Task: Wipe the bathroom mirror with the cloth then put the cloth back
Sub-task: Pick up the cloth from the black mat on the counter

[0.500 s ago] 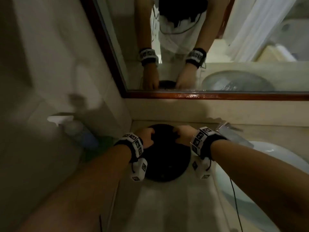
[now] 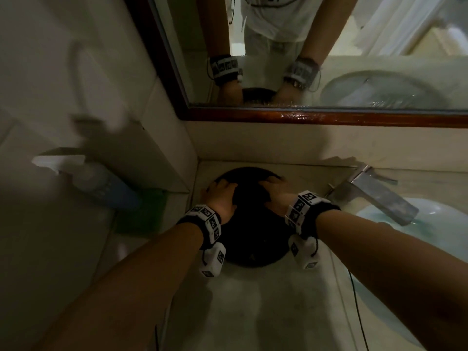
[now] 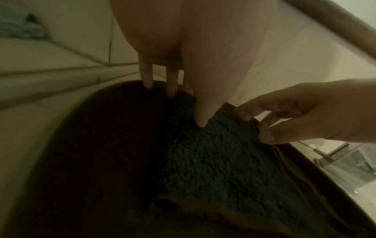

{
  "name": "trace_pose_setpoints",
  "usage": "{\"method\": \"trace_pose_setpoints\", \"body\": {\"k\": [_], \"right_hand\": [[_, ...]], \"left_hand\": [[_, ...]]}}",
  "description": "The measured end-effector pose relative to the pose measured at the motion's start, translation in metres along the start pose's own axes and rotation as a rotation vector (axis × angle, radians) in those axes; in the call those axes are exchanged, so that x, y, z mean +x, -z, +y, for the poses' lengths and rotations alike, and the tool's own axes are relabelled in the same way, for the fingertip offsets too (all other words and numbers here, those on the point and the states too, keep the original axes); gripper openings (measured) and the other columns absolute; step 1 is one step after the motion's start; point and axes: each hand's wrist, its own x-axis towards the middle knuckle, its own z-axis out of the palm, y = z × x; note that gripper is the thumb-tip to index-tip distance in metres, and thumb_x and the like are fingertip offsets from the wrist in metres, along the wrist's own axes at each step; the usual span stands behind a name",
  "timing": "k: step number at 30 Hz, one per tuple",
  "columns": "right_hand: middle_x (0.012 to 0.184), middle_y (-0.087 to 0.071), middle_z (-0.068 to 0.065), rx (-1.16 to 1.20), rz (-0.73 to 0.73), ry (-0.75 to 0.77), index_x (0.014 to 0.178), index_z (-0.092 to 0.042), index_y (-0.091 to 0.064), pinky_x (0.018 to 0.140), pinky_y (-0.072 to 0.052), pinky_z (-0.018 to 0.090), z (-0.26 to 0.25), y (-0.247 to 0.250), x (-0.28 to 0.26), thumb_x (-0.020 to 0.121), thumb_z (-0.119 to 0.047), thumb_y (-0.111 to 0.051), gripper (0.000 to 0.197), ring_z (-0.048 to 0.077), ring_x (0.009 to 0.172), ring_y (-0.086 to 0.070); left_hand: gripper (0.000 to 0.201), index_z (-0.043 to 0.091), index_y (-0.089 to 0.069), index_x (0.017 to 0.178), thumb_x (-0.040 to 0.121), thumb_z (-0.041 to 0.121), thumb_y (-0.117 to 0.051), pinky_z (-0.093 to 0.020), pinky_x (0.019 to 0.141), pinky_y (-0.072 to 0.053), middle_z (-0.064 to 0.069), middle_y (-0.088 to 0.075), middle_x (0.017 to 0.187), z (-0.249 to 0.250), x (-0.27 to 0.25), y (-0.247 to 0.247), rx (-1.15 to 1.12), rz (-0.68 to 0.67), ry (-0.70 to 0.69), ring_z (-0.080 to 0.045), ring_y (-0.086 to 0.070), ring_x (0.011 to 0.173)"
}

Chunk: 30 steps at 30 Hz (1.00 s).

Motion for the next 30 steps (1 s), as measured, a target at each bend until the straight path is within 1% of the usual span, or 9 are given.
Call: {"method": "trace_pose_setpoints", "body": {"k": [4, 7, 11, 13, 16, 19, 24, 26, 30], "right_hand": [[0.145, -0.036, 0.011, -0.018, -0.007, -0.015, 0.140, -0.029, -0.047, 0.106, -0.041, 0.049, -0.003, 0.003, 0.002, 0.094, -0.033, -0.057, 0.047, 0.042, 0.131, -0.037], [0.141, -0.040, 0.011, -0.018, 0.009, -0.022, 0.134, -0.029, -0.056, 0.106, -0.041, 0.043, -0.004, 0.006, -0.002, 0.096, -0.028, -0.054, 0.038, 0.040, 0.126, -0.041], [0.144, -0.043, 0.014, 0.096, 0.018, -0.016, 0.139, -0.019, -0.052, 0.107, -0.039, 0.038, -0.005, 0.014, -0.013, 0.100, -0.019, -0.048, 0.039, 0.038, 0.127, -0.045], [0.140, -0.051, 0.016, 0.155, 0.029, -0.031, 0.138, -0.013, -0.051, 0.098, -0.040, 0.030, -0.008, 0.019, -0.021, 0.100, -0.016, -0.049, 0.038, 0.034, 0.124, -0.051], [0.132, -0.057, 0.013, 0.198, 0.036, -0.072, 0.134, -0.013, -0.054, 0.085, -0.042, 0.029, -0.007, 0.029, -0.035, 0.100, -0.019, -0.053, 0.035, 0.032, 0.116, -0.056], [0.127, -0.061, 0.012, 0.230, 0.092, -0.070, 0.126, -0.013, -0.060, 0.086, -0.045, 0.031, -0.004, 0.042, -0.058, 0.096, -0.020, -0.058, 0.030, 0.030, 0.113, -0.058], [0.118, -0.066, 0.008, 0.297, 0.236, -0.044, 0.118, -0.014, -0.066, 0.083, -0.043, 0.026, 0.010, 0.071, -0.123, 0.093, -0.020, -0.063, 0.026, 0.027, 0.109, -0.061], [0.105, -0.068, 0.006, 0.323, 0.304, -0.042, 0.111, -0.015, -0.070, 0.078, -0.042, 0.023, 0.023, 0.085, -0.163, 0.091, -0.022, -0.065, 0.022, 0.025, 0.102, -0.064], [0.089, -0.070, 0.002, 0.371, 0.421, -0.027, 0.098, -0.014, -0.073, 0.075, -0.051, 0.029, 0.058, 0.120, -0.252, 0.089, -0.028, -0.069, 0.018, 0.022, 0.088, -0.067]], "left_hand": [[0.050, 0.017, -0.045, 0.141, 0.096, 0.037, -0.054, -0.044, 0.104, -0.038, -0.013, -0.035, 0.147, 0.005, 0.002, -0.002, 0.004, 0.033, 0.029, -0.035, -0.036, 0.131], [0.039, 0.011, -0.055, 0.128, 0.095, 0.032, -0.057, -0.041, 0.102, -0.041, -0.015, -0.040, 0.141, 0.004, -0.002, -0.003, -0.092, 0.072, 0.025, -0.035, -0.040, 0.126], [0.025, 0.004, -0.062, 0.115, 0.094, 0.016, -0.059, -0.034, 0.087, -0.045, -0.018, -0.057, 0.121, 0.007, -0.013, 0.002, -0.305, 0.189, -0.044, -0.034, -0.053, 0.111], [0.020, 0.001, -0.064, 0.111, 0.094, 0.007, -0.058, -0.028, 0.078, -0.043, -0.018, -0.064, 0.111, 0.013, -0.022, 0.010, -0.409, 0.235, -0.071, -0.033, -0.060, 0.103], [0.018, 0.006, -0.063, 0.111, 0.094, 0.009, -0.057, -0.033, 0.086, -0.050, -0.012, -0.066, 0.110, 0.025, -0.037, 0.024, -0.471, 0.224, -0.046, -0.028, -0.061, 0.101], [0.014, 0.010, -0.060, 0.109, 0.096, 0.014, -0.055, -0.038, 0.087, -0.051, -0.010, -0.066, 0.108, 0.044, -0.054, 0.042, -0.443, 0.207, -0.033, -0.027, -0.061, 0.099], [0.016, 0.010, -0.061, 0.111, 0.098, 0.018, -0.054, -0.038, 0.089, -0.049, -0.010, -0.065, 0.109, 0.095, -0.093, 0.072, -0.434, 0.255, -0.042, -0.028, -0.061, 0.100], [0.016, 0.007, -0.061, 0.107, 0.098, 0.018, -0.056, -0.037, 0.087, -0.049, -0.013, -0.065, 0.107, 0.129, -0.114, 0.085, -0.426, 0.296, -0.058, -0.030, -0.061, 0.099], [0.015, 0.003, -0.062, 0.103, 0.096, 0.016, -0.058, -0.035, 0.083, -0.046, -0.016, -0.065, 0.104, 0.213, -0.157, 0.114, -0.430, 0.409, -0.099, -0.032, -0.060, 0.097]]}}
